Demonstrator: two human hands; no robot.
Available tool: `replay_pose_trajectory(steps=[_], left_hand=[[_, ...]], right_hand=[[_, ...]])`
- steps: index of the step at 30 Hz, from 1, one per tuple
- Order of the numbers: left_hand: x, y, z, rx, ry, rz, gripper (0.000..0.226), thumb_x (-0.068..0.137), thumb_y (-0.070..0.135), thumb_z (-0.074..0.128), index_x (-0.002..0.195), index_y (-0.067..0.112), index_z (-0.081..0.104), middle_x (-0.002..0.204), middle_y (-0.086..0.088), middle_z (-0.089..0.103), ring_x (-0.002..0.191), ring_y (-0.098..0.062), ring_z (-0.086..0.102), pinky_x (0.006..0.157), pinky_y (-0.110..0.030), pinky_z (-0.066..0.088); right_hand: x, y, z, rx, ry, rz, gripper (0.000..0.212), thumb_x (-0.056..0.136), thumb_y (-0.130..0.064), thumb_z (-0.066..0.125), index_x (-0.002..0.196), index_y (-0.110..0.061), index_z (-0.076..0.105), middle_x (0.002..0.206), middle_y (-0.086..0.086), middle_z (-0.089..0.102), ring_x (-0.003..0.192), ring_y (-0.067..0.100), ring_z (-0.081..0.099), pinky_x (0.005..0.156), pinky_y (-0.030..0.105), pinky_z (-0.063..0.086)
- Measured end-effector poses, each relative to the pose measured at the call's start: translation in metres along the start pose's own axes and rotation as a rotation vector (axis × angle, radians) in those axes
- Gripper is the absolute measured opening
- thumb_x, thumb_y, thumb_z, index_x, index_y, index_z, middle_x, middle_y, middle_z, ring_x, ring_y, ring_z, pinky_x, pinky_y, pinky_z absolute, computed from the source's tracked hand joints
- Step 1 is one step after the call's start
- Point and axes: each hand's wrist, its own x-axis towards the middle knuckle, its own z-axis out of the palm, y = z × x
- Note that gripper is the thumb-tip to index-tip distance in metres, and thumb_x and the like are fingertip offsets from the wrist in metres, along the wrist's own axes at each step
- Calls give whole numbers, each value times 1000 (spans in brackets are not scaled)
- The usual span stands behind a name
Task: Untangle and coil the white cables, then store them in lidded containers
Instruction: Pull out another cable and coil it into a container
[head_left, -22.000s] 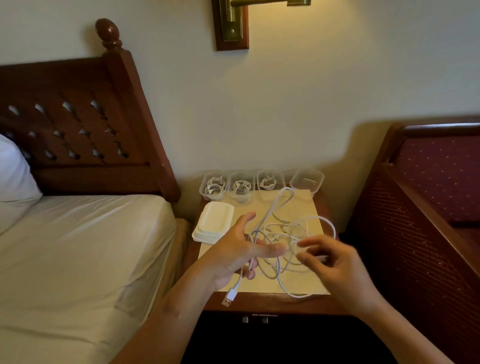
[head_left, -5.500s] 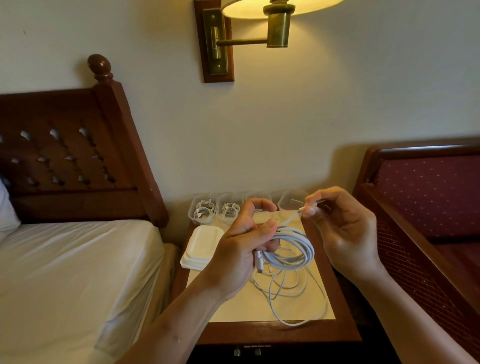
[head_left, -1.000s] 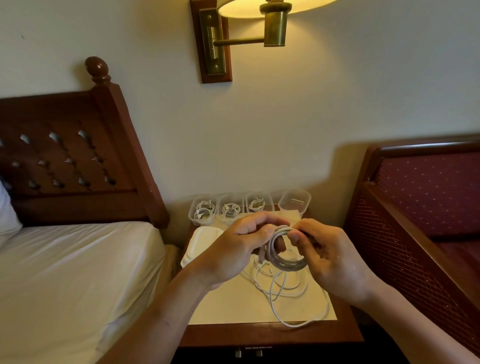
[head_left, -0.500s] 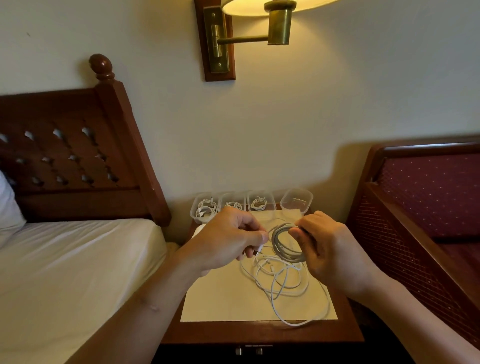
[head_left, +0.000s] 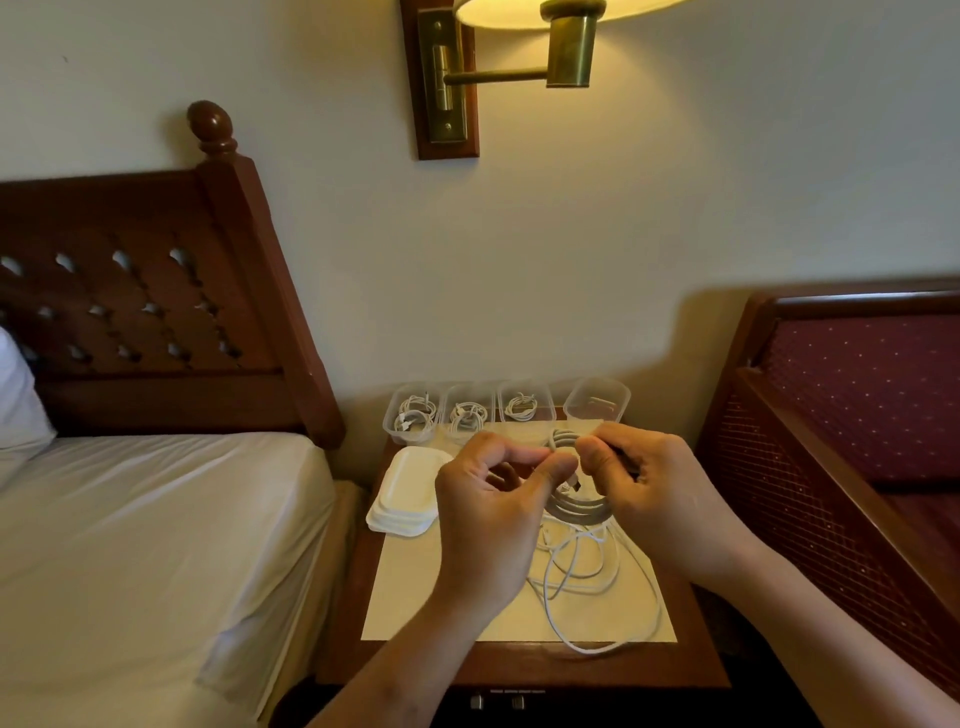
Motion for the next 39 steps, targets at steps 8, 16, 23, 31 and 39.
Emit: replay_pose_trajectory(steps=[8,16,23,31,39], left_hand=[[11,-5,-10,378,-132,41,31,74,38,80,92,28,57,82,6,60,72,-15,59,61,-38,54],[17,4,-26,207,-623,-13,31,102,27,56,86,0,57,73,-21,42,68,-37,38,60,-52,33],[15,6,-36,-288,-697,-232,34,104,33,50,95,10,74,86,-7,54,81,-25,42,74,-34,39],[7,1,-30,-658,-734,-483,29,94,18,72,113,-4,69,72,-7,51,67,-19,49,63,-31,38],[6,2,-26,-32,-659,-95,51,101,42,40,113,-3,62,77,-22,44,71,-39,39,70,-38,53]], right_hand=[[-10,-9,-4,71,-116,59,36,107,-28,48,74,-24,60,64,-9,54,60,3,43,58,22,39],[-13,-2,-4,318,-211,173,49,107,-43,45,81,-5,62,67,-3,51,63,13,42,61,26,37],[-12,5,0,696,-257,314,48,105,-42,48,102,-4,77,95,15,74,82,30,68,78,31,51],[-13,-8,11,999,-277,510,50,102,-34,46,66,-14,75,59,5,54,53,16,47,58,28,37],[-6,-2,2,605,-265,416,59,98,-54,52,80,-1,70,69,18,53,59,30,46,61,38,43]])
